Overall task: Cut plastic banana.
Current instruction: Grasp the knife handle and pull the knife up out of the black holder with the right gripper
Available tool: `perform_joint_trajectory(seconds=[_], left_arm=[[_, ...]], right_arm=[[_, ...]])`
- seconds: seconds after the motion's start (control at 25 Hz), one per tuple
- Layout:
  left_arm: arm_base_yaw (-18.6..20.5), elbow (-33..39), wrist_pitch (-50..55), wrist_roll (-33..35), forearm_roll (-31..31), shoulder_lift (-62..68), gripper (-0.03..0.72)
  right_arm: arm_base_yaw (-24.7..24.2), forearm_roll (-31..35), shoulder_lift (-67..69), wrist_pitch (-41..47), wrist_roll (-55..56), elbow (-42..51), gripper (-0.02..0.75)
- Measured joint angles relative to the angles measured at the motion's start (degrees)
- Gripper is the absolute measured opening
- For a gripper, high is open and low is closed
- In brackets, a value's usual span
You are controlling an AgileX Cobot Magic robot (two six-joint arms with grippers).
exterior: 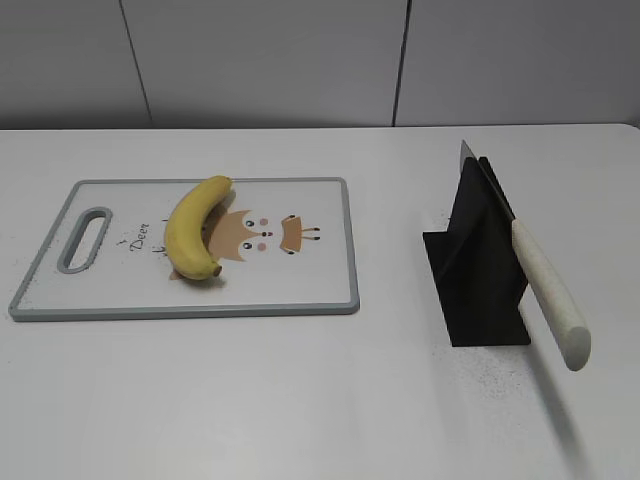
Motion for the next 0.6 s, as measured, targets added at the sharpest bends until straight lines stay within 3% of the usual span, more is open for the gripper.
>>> perform_joint_trajectory(seconds=[0.6], left_arm=[[0.0,0.0,0.0,0.0,0.0,0.0,0.589]], right_arm=[[0.0,0.0,0.0,0.0,0.1,0.0,0.538]])
